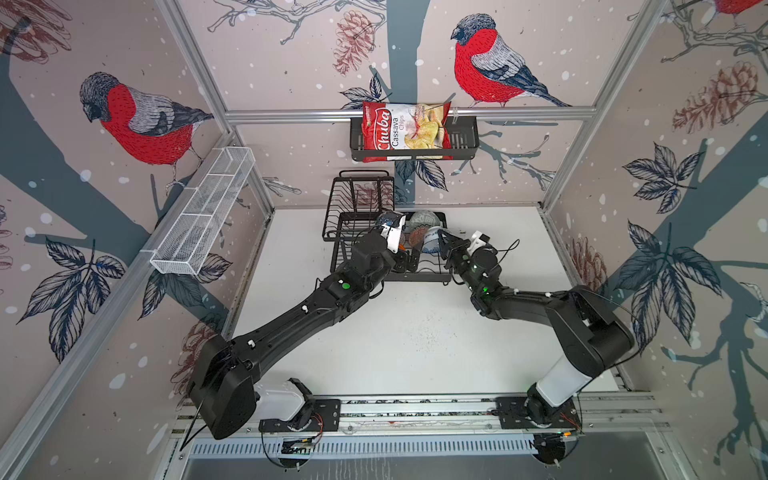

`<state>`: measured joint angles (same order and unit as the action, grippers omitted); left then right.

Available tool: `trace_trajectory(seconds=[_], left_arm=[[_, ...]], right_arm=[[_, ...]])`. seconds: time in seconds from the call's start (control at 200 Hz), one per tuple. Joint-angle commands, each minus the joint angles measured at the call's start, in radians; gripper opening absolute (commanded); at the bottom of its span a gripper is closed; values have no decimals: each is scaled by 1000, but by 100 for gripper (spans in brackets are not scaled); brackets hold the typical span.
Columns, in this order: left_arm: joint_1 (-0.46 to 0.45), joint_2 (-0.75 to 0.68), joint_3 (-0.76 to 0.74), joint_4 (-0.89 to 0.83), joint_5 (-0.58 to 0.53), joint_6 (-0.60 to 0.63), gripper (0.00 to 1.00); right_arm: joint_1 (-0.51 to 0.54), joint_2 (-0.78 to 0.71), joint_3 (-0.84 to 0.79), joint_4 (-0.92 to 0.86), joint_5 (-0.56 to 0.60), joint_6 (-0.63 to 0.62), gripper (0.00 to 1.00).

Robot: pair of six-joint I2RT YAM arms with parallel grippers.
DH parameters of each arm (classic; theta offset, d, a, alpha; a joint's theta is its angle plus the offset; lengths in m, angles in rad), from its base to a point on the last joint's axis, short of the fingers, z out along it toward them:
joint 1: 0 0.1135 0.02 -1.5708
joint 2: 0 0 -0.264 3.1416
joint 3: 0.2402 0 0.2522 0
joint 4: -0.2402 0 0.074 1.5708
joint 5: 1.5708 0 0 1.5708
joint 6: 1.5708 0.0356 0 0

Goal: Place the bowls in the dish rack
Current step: 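Set the blue-floral bowl into the slot beside the orange-patterned bowl with the right gripper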

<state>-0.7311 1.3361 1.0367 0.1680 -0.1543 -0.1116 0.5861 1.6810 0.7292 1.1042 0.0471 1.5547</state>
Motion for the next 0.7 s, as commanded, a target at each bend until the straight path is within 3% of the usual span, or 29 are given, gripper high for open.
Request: trace_trajectory(seconds=[0.0,0.695], left_arm=[[1,3,10,-1,19,-18,97],[1,5,6,-1,22,-28,98]], right_arm=[[6,40,29,119,-13,7,0],[35,254,84,215,2,75,0]])
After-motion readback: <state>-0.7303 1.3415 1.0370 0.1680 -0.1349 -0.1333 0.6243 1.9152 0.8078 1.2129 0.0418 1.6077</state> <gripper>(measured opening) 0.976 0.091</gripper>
